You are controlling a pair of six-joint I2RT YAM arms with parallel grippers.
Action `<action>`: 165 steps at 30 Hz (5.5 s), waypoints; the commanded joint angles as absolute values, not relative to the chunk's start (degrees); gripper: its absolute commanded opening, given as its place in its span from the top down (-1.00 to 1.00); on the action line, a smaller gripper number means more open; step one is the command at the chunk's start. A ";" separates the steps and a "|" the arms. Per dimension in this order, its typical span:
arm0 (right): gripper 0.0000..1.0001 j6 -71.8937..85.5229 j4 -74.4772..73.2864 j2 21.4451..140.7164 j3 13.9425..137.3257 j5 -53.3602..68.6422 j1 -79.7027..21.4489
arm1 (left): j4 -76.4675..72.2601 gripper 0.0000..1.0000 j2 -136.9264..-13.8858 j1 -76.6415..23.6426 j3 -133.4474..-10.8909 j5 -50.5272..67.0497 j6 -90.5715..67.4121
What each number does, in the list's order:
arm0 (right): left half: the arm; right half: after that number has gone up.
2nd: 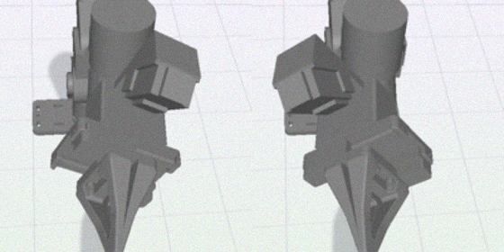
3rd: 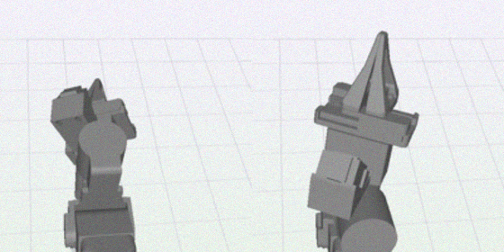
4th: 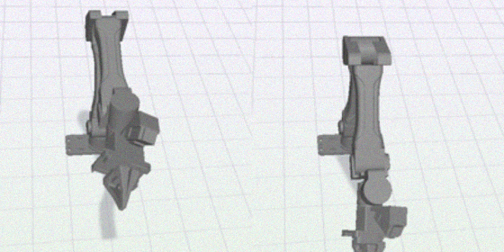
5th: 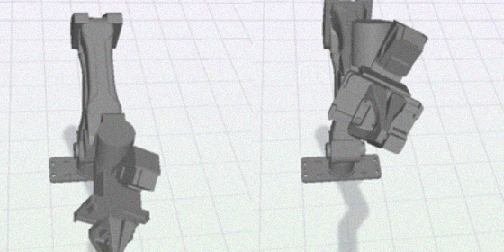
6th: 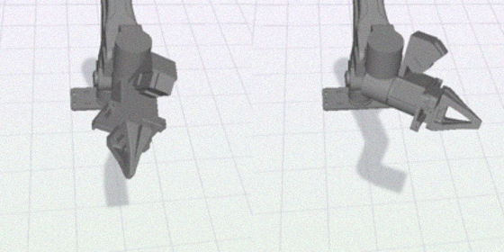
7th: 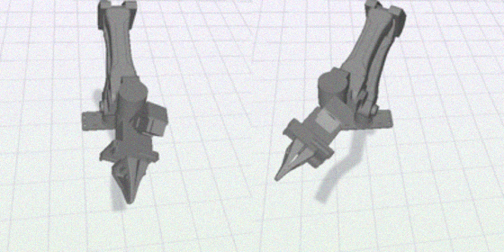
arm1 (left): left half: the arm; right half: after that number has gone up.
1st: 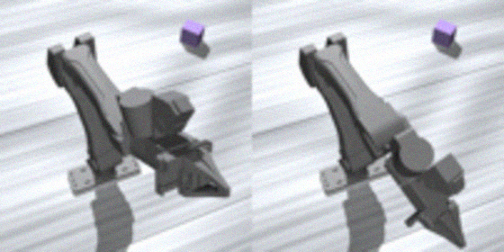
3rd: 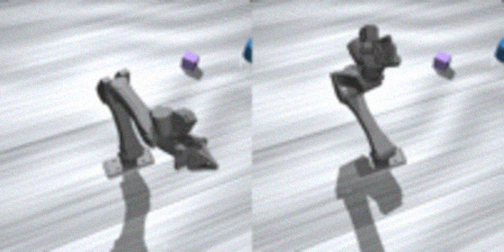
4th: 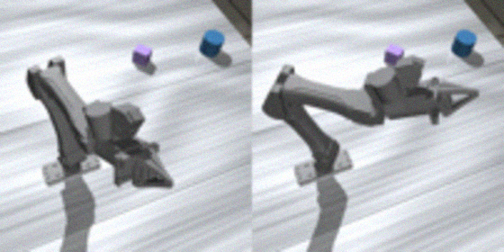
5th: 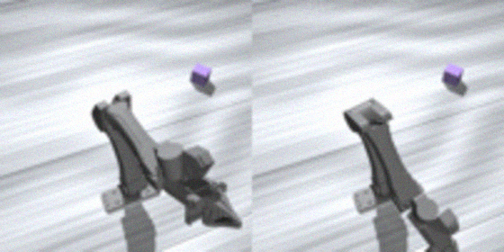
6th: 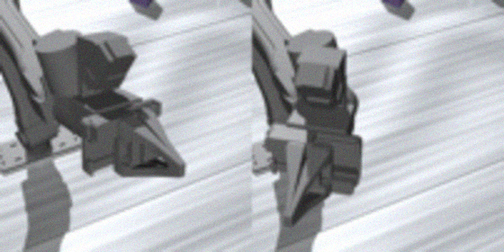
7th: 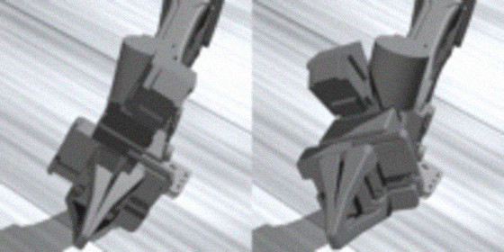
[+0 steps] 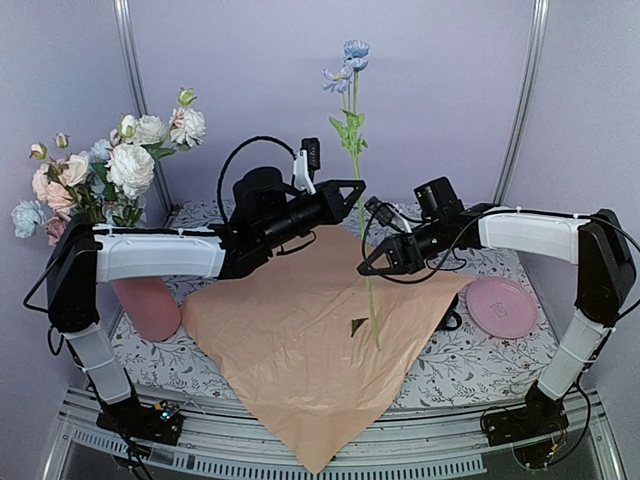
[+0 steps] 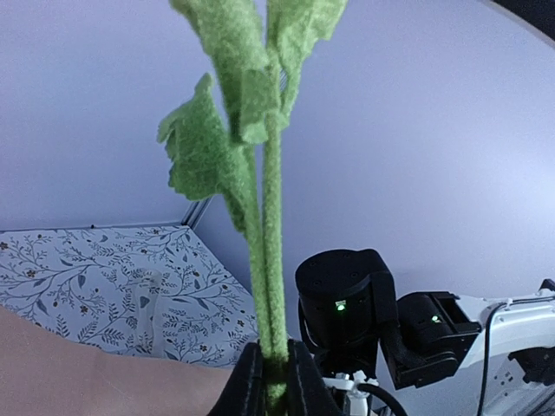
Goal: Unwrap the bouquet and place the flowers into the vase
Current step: Pass from the left arm to the right, then pass from the right arm to the left, then place the fake flower in the vase.
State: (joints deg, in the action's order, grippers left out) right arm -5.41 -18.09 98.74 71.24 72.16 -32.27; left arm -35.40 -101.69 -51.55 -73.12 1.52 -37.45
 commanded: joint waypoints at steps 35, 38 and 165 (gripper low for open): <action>-0.17 -20.52 -22.12 91.42 65.32 63.81 -22.11 | -8.49 1.00 -85.68 -49.13 -78.76 4.33 -19.68; -0.17 -19.85 -19.43 92.49 63.47 63.63 -19.05 | 4.39 1.00 -84.76 -49.15 -83.82 3.79 -13.39; -0.15 -26.81 -22.89 96.08 63.19 62.36 -17.27 | -35.12 1.00 -45.35 -54.23 -53.34 -58.16 49.61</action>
